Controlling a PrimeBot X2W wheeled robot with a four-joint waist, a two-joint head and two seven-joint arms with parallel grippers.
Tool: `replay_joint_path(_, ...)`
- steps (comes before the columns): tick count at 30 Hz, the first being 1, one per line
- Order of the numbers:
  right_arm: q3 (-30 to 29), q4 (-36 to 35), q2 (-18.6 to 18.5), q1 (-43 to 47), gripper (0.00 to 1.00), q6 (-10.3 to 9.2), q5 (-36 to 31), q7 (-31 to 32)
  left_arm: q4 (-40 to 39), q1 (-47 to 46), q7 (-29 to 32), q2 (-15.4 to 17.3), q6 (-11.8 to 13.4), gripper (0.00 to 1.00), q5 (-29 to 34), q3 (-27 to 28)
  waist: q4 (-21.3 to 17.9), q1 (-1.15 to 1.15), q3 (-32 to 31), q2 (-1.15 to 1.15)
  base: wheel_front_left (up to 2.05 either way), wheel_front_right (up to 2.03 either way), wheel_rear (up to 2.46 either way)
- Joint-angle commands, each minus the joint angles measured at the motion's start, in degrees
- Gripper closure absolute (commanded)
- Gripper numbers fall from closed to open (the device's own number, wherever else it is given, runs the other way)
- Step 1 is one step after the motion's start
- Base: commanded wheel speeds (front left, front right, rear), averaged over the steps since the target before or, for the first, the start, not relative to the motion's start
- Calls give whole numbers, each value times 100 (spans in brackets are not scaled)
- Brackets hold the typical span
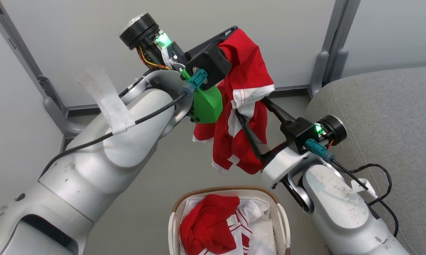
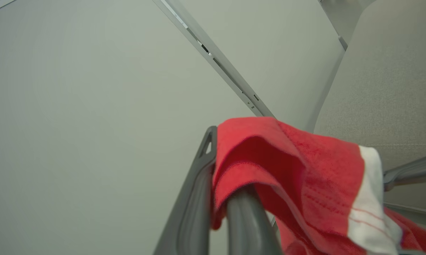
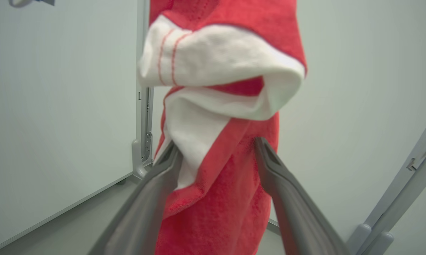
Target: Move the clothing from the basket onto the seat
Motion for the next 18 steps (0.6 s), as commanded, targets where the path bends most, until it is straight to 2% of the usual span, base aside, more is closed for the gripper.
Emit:
replay_joint_path(1, 14, 108, -21, -68, 0, -6, 20, -27, -53, 89, -49, -9, 16, 100, -55, -31, 87, 0, -46, 0, 0, 0, 0)
replay_joint_path(2, 42, 204, -21, -109, 11, -6, 59, -28, -78, 114, -61, -17, 14, 100, -75, -56, 108, 0, -58, 0, 0, 0, 0)
replay_joint_path(3, 71, 283, -20, -151, 51, -5, 87, -27, -99, 128, -82, -20, 15, 100, -86, -73, 123, 0, -65, 0, 0, 0, 0)
replay_joint_path(4, 134, 399, -20, -204, 72, -5, 117, -27, -131, 141, -117, -24, 15, 100, -104, -100, 142, 0, -75, 0, 0, 0, 0)
replay_joint_path(5, 163, 455, -20, -252, 100, -6, 150, -28, -155, 152, -125, -27, 15, 100, -118, -114, 155, 0, -82, 0, 0, 0, 0)
replay_joint_path(16, 227, 544, -21, -432, 100, -6, 269, -28, -195, 425, -291, 133, 125, 100, -329, -36, 153, 0, -72, 0, 0, 0, 0)
replay_joint_path(18, 184, 535, -23, -403, 100, -6, 256, -28, -163, 541, -330, 172, 129, 75, -453, 3, 137, 0, -61, 0, 0, 0, 0)
